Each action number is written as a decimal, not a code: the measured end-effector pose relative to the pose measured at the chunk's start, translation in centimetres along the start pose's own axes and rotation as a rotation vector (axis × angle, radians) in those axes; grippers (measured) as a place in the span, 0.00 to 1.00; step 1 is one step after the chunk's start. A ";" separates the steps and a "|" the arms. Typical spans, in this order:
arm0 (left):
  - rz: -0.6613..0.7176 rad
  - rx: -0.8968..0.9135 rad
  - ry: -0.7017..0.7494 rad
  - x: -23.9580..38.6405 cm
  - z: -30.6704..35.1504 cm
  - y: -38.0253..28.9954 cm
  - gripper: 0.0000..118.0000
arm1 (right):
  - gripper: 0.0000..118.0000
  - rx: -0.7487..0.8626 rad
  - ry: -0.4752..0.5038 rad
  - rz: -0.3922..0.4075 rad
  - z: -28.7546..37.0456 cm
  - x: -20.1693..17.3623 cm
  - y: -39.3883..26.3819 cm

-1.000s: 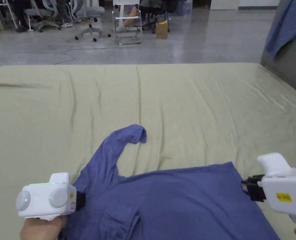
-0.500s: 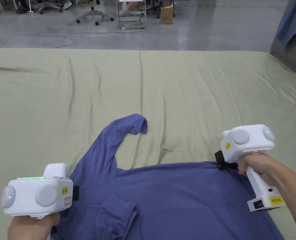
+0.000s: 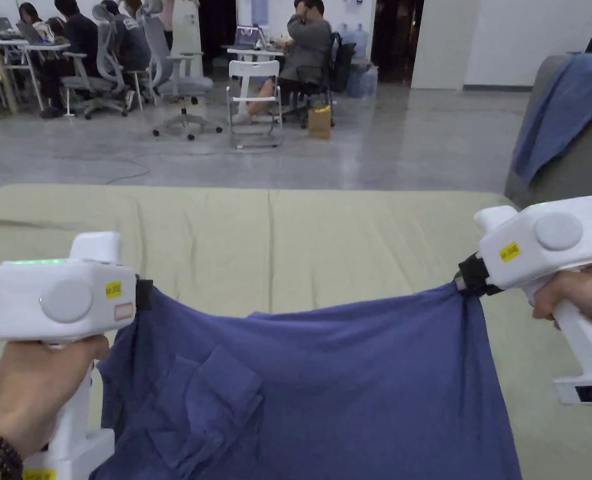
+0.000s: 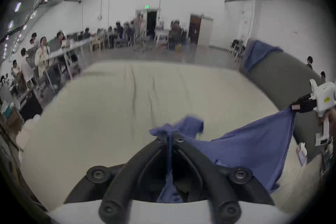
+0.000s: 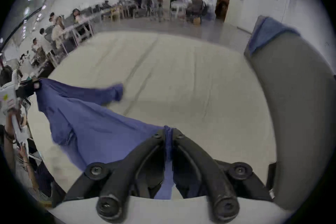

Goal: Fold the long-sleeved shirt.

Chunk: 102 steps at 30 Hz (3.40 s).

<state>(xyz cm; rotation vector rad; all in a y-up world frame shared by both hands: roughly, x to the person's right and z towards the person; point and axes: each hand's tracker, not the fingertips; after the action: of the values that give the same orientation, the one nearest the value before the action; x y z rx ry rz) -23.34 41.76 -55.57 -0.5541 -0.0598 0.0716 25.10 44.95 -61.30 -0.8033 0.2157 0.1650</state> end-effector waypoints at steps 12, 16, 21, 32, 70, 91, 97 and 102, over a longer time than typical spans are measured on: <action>0.010 0.520 0.081 1.9 12.1 31.0 0.00 | 0.01 0.513 -0.236 -0.178 24.9 5.2 24.1; -0.039 0.501 0.148 3.0 12.7 33.7 0.00 | 0.01 0.500 -0.270 -0.162 25.7 5.0 25.7; -0.009 0.498 0.159 3.0 11.7 32.8 0.00 | 0.01 0.517 -0.282 -0.186 23.5 4.9 25.3; -0.042 0.398 0.154 1.8 6.6 27.9 0.00 | 0.01 0.428 -0.257 -0.206 15.6 4.7 21.7; -0.163 -0.355 -0.045 -2.5 20.2 -26.1 0.00 | 0.01 -0.121 0.088 -0.066 13.8 -4.8 -34.2; -0.139 -0.270 -0.103 -2.0 17.2 -19.5 0.00 | 0.00 -0.107 0.051 -0.148 9.7 -6.8 -33.6; -0.213 -0.106 -0.094 1.5 6.9 -8.4 0.00 | 0.00 -0.079 0.105 -0.068 7.5 -7.4 -29.5; -0.210 -0.119 -0.079 4.4 -8.5 -1.9 0.82 | 0.00 -0.124 0.148 -0.012 1.9 -8.5 -27.9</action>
<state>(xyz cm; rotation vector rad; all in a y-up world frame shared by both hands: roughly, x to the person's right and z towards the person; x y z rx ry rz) -18.25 36.09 -61.65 -0.6611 -0.1995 -0.1159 23.47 26.68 -38.48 -0.9406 0.3432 0.1082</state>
